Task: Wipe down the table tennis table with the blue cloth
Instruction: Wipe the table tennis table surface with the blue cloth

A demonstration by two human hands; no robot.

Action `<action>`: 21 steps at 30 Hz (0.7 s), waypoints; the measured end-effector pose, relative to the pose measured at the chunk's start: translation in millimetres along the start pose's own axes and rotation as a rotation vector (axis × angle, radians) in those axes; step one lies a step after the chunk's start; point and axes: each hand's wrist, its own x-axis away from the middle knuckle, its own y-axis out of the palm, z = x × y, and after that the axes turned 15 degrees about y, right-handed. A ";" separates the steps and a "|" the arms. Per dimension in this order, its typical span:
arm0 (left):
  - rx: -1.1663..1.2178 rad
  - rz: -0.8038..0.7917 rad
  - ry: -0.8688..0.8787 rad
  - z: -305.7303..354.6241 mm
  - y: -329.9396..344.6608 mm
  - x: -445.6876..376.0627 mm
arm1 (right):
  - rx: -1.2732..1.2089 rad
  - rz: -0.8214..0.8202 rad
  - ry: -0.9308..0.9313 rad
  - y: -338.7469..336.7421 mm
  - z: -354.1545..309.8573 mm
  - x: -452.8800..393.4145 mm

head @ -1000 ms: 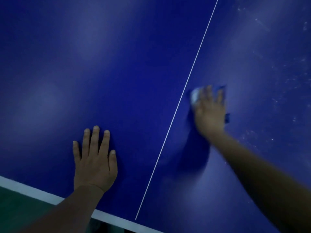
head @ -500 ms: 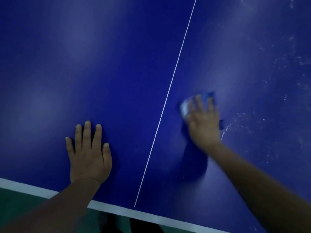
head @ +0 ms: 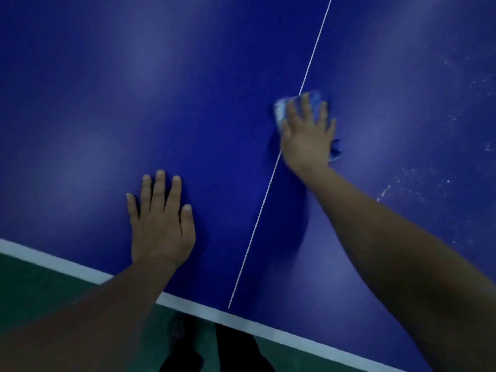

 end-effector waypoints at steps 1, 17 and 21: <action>0.005 0.010 0.002 -0.4 -0.3 0.2 | 0.035 -0.005 -0.159 7.0 -12.9 25.3; 0.286 0.128 0.123 -26.5 -13.5 27.1 | -0.016 -0.016 0.021 10.7 -19.0 111.5; 0.215 0.258 0.162 -42.9 -6.9 78.8 | -0.048 -0.091 -0.451 30.3 -42.0 254.2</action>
